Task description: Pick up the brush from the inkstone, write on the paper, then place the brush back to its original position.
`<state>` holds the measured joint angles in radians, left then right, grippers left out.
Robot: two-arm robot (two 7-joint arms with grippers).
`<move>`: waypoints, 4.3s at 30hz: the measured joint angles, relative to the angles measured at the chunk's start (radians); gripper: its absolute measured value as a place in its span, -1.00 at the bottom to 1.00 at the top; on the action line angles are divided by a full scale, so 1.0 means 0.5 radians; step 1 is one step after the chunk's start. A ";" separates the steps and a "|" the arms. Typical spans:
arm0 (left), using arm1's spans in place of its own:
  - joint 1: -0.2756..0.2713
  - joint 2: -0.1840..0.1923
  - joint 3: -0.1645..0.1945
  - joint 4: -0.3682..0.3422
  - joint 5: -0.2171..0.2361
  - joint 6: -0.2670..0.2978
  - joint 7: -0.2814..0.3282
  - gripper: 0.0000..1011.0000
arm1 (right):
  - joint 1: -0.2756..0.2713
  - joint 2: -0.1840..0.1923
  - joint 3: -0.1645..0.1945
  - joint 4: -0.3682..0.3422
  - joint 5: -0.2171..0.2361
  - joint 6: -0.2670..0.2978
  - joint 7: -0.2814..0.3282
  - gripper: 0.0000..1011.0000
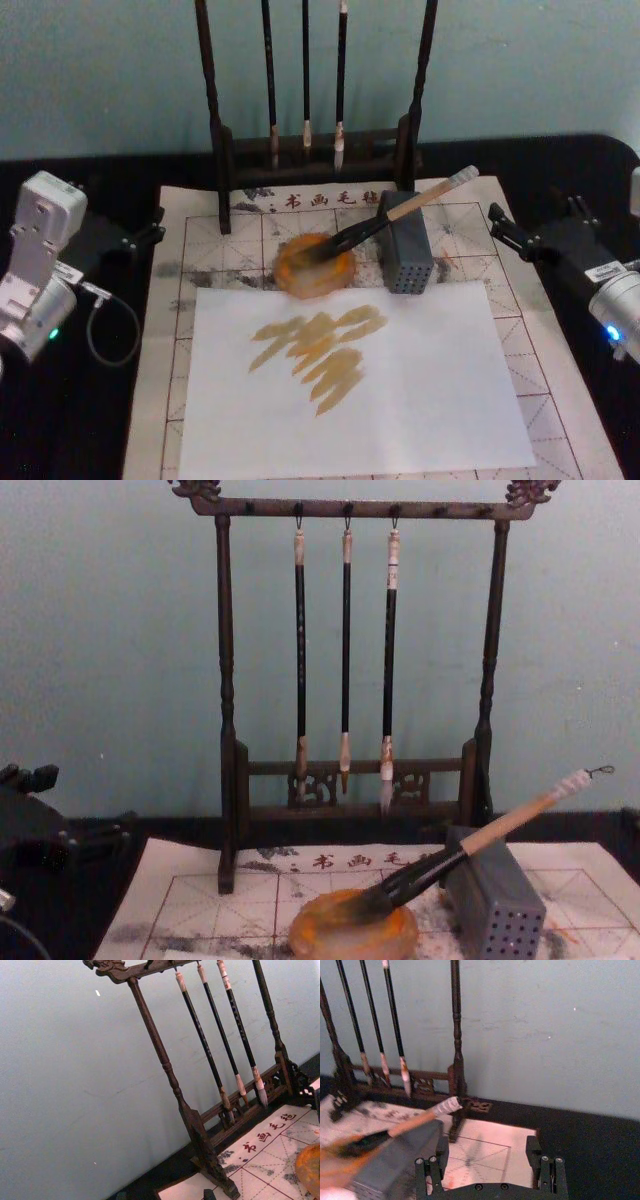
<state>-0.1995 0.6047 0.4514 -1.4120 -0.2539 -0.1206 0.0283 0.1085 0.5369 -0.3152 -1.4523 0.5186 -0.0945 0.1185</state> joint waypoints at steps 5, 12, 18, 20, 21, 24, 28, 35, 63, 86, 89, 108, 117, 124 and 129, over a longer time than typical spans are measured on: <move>0.000 0.000 0.000 0.000 0.000 0.000 0.000 0.98 | -0.025 -0.076 0.077 0.005 0.244 0.060 0.183 0.98; 0.000 0.000 0.000 0.000 0.000 0.000 0.000 0.98 | 0.012 -0.173 0.122 0.079 0.454 0.149 0.399 0.98; 0.000 0.000 0.000 0.000 0.000 0.000 0.000 0.98 | 0.074 -0.257 0.147 0.179 0.622 0.246 0.545 0.98; 0.000 0.000 0.000 0.000 0.000 0.000 0.000 0.98 | 0.093 -0.277 0.151 0.207 0.672 0.272 0.571 0.98; 0.000 0.000 0.000 0.000 0.000 0.000 0.000 0.98 | 0.113 -0.296 0.155 0.234 0.725 0.297 0.591 0.98; 0.000 0.000 0.000 0.000 0.000 0.000 0.000 0.98 | 0.150 -0.333 0.162 0.290 0.825 0.346 0.617 0.98; 0.000 0.000 0.000 0.000 0.000 0.000 0.000 0.98 | 0.179 -0.367 0.175 0.343 0.923 0.391 0.634 0.98; 0.000 0.000 0.000 0.000 0.000 0.000 0.000 0.98 | 0.240 -0.423 0.185 0.452 1.110 0.473 0.697 0.98; 0.000 0.000 0.000 0.000 0.000 0.000 0.000 0.98 | 0.410 -0.523 0.052 0.787 1.324 0.417 0.860 0.98; 0.000 0.000 0.000 0.000 0.000 0.000 0.000 0.98 | 0.433 -0.511 0.002 0.827 1.455 0.362 0.879 0.98; 0.000 0.000 0.000 0.000 0.000 0.000 0.000 0.98 | 0.435 -0.508 -0.005 0.831 1.482 0.362 0.885 0.98; 0.000 0.000 0.000 0.000 0.000 0.000 0.000 0.98 | 0.435 -0.508 -0.004 0.831 1.480 0.363 0.885 0.98; 0.000 0.000 0.000 0.000 0.000 0.000 0.000 0.98 | 0.434 -0.508 -0.002 0.830 1.476 0.363 0.884 0.98; 0.000 0.000 0.000 0.000 0.000 0.000 0.000 0.98 | 0.434 -0.508 -0.002 0.830 1.475 0.364 0.883 0.80; 0.000 0.000 0.000 0.000 0.000 0.000 0.000 0.98 | 0.434 -0.508 -0.002 0.830 1.474 0.363 0.883 0.53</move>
<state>-0.1995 0.6047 0.4514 -1.4120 -0.2539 -0.1205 0.0283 0.3255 0.2830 -0.3162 -1.0372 1.2555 0.0872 0.5599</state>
